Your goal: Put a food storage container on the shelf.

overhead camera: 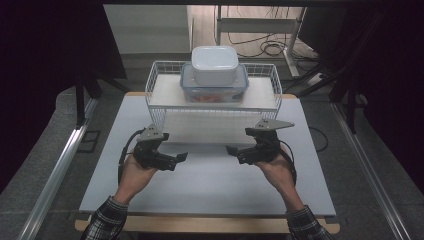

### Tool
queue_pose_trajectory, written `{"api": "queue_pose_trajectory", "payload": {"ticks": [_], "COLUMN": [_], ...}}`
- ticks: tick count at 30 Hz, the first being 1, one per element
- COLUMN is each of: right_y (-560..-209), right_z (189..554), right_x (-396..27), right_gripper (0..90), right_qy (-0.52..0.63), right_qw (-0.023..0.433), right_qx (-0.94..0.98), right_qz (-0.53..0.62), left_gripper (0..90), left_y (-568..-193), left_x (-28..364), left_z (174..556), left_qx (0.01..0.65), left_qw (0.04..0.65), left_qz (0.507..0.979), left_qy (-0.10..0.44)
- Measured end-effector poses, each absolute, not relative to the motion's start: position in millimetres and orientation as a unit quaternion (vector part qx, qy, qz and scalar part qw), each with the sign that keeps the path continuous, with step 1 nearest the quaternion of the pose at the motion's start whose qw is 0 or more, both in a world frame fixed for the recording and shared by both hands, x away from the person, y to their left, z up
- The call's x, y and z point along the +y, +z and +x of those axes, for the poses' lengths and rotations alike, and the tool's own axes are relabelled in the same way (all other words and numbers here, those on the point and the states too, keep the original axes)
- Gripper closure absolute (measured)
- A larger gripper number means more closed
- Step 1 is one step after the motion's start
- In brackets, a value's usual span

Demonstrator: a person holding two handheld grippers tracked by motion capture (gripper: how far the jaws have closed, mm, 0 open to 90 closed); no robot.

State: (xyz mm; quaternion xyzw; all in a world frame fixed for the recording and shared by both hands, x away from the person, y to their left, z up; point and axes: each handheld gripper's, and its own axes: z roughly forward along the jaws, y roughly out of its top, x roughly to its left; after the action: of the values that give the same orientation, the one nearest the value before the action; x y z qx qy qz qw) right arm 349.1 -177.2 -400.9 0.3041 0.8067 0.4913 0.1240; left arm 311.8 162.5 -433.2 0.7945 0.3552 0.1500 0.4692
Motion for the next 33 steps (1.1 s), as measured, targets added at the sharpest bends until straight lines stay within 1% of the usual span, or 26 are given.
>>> {"api": "queue_pose_trajectory", "payload": {"ticks": [5, 12, 18, 33], "right_y": [-407, -413, -414, -435], "right_z": [343, 335, 329, 315], "right_x": [-180, -190, -193, -212], "right_gripper": [0.2, 0.4, 0.9, 1.9], "right_qy": [0.488, 0.482, 0.484, 0.469], "right_qw": [0.125, 0.129, 0.135, 0.134], "right_qx": [0.808, 0.808, 0.806, 0.808], "right_qz": [0.305, 0.312, 0.313, 0.331], "left_gripper": [3.5, 3.4, 3.4, 3.5], "left_y": [-438, -446, -451, -473], "left_x": [167, 171, 177, 184], "left_z": [304, 295, 288, 279], "left_qx": [0.357, 0.358, 0.366, 0.377], "left_qw": [0.472, 0.458, 0.464, 0.466], "left_qz": [0.792, 0.798, 0.791, 0.785], "left_qy": [0.150, 0.157, 0.157, 0.155]}}
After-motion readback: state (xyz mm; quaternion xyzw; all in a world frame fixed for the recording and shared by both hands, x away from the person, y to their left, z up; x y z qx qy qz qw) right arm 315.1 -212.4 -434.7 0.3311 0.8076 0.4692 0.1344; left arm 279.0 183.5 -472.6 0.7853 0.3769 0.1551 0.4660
